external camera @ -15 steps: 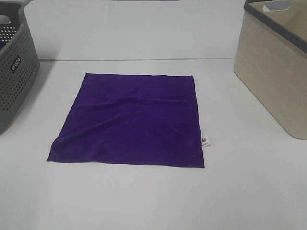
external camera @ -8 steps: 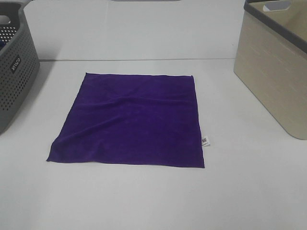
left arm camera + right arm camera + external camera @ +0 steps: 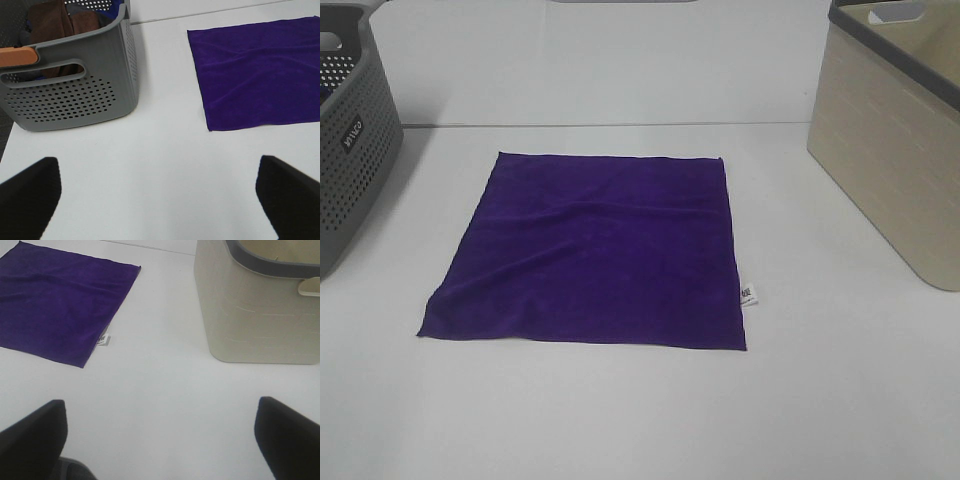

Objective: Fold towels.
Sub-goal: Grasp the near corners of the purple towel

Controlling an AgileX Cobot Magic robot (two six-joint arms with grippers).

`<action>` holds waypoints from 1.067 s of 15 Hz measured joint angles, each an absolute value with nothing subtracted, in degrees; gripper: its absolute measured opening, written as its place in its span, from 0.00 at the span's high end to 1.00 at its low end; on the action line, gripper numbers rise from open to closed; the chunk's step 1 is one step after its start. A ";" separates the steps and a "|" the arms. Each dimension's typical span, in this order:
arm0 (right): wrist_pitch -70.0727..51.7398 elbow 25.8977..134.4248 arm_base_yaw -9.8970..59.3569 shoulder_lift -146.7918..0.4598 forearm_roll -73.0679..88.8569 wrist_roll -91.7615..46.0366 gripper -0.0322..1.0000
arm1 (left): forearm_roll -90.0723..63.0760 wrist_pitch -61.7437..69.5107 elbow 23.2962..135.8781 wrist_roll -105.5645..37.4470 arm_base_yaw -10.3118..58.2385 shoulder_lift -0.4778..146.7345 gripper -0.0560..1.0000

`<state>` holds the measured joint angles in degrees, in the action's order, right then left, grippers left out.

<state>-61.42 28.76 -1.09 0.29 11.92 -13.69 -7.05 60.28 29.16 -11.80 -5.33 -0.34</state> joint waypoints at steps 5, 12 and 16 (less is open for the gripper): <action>-61.42 28.76 -1.09 0.29 11.92 -13.69 0.01 | -7.10 60.28 29.16 -11.80 -5.33 -0.34 0.01; -61.42 28.76 -1.09 0.29 12.26 -13.69 0.01 | -7.28 60.28 29.16 -11.80 -5.33 -0.34 0.01; -61.36 28.76 -1.09 0.29 12.38 -13.69 0.01 | -7.33 60.28 29.16 -11.80 -5.33 -0.34 0.01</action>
<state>-61.36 28.76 -1.09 0.29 12.38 -13.69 -7.33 60.28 29.16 -11.80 -5.33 -0.34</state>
